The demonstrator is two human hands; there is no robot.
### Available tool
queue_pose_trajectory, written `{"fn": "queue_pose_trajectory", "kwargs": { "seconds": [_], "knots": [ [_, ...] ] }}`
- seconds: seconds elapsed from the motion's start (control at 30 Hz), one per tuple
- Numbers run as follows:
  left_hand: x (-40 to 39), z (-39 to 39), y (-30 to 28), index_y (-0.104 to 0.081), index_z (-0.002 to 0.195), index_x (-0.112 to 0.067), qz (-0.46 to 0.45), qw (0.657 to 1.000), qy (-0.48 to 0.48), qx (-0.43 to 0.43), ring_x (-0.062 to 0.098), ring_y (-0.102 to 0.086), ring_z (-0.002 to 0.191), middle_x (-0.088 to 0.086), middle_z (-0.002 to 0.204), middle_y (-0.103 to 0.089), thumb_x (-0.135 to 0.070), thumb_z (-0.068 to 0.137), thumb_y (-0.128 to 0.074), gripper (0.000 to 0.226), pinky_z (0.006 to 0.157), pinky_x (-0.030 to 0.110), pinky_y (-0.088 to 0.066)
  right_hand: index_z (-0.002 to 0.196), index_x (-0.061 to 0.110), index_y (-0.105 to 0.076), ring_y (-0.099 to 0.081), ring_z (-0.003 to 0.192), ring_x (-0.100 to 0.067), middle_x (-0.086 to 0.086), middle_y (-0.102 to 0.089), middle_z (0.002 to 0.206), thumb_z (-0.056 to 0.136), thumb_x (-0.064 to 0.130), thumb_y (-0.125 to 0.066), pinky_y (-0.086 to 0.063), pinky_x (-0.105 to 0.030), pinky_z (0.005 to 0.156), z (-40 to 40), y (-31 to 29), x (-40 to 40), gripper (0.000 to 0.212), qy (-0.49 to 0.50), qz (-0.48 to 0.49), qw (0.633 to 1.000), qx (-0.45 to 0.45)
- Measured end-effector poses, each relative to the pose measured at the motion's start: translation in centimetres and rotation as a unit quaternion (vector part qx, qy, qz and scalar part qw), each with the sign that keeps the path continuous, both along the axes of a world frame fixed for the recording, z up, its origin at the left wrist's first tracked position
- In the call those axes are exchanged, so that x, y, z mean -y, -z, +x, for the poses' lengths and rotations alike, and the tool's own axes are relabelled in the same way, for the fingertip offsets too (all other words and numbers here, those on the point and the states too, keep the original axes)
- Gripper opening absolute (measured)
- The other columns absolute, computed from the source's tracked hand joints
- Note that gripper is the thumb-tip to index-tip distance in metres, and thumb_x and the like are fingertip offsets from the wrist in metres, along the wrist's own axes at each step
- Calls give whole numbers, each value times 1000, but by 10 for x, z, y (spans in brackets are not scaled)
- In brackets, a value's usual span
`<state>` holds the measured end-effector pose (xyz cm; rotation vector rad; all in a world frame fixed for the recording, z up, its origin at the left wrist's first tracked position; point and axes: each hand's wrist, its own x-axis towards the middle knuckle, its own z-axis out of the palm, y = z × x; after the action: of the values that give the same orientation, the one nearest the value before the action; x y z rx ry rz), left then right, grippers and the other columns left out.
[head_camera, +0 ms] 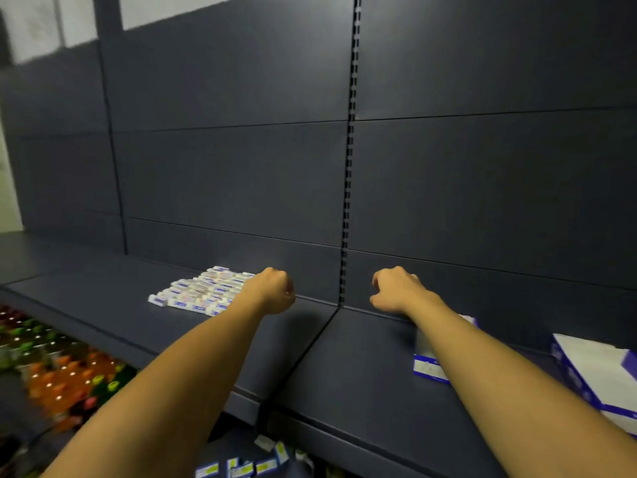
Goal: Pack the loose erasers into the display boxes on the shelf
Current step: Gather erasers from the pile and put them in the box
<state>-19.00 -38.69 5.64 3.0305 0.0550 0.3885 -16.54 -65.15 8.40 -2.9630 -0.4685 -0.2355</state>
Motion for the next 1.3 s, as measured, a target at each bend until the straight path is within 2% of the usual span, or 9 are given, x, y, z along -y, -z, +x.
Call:
{"fn": "queue_pose_trajectory", "kwargs": {
  "seconds": [0.1,0.2,0.3,0.5,0.67,0.83,0.97,1.17,1.3],
  "knots": [
    [-33,-15,-5,-73,107,-17,3,1000,-18,5,27,-61,91,9,108,-67,-32,94,-55,27,74,34,-47,125,10,-61,-61,107,-33,-12,-63,121,91,21,-57,-49,-40,95,-10,2,-31,35,-7,-8,1000,-6],
    [-68,-28,-7,-71,117,-18,16,999,-26,7,31,-63,108,9,117,-68,-41,94,-54,36,86,37,-52,124,10,-61,-62,103,-31,-11,-63,118,92,20,-57,-49,-37,89,-19,4,-65,33,-7,-8,1000,-12],
    [-105,-39,-9,-65,129,-20,25,999,-26,0,29,-60,117,7,129,-64,-39,95,-57,40,95,40,-52,123,9,-61,-63,100,-30,-10,-64,115,90,15,-56,-46,-35,83,-30,6,-100,34,2,-5,1000,-22],
    [-175,-54,-13,-61,135,-19,37,999,-9,4,26,-62,114,6,134,-62,-33,98,-58,40,94,39,-54,121,8,-63,-64,96,-28,-10,-65,110,87,10,-53,-44,-34,77,-49,13,-169,35,12,-9,1000,-23],
    [-224,-57,-10,-60,136,-16,35,999,7,4,26,-62,114,7,134,-61,-30,100,-57,39,93,38,-53,118,9,-64,-56,84,-26,-10,-64,111,89,11,-53,-42,-34,78,-57,12,-219,31,23,-14,1000,-5],
    [-257,-49,-4,-62,133,-17,21,1000,20,7,25,-64,109,5,130,-64,-29,99,-58,37,94,40,-56,118,10,-64,-60,89,-28,-10,-64,111,88,12,-53,-44,-32,74,-53,7,-253,33,32,-30,999,2],
    [-282,-32,1,-63,133,-19,8,1000,24,7,24,-64,110,4,131,-64,-27,98,-57,37,93,40,-56,119,13,-64,-65,99,-29,-9,-64,117,88,17,-56,-52,-32,76,-38,3,-276,33,36,-28,999,10],
    [-309,5,3,-66,128,-17,9,999,35,3,25,-64,109,5,129,-66,-19,97,-55,33,92,39,-56,118,15,-64,-65,101,-29,-8,-64,117,87,18,-58,-51,-33,77,1,-1,-309,32,33,-15,999,18],
    [-323,36,1,-72,119,-18,11,999,51,6,23,-66,96,3,119,-70,-14,95,-53,31,81,36,-58,116,14,-65,-65,96,-29,-8,-65,113,84,13,-56,-55,-34,79,29,0,-329,33,29,1,1000,13]
  ]
}}
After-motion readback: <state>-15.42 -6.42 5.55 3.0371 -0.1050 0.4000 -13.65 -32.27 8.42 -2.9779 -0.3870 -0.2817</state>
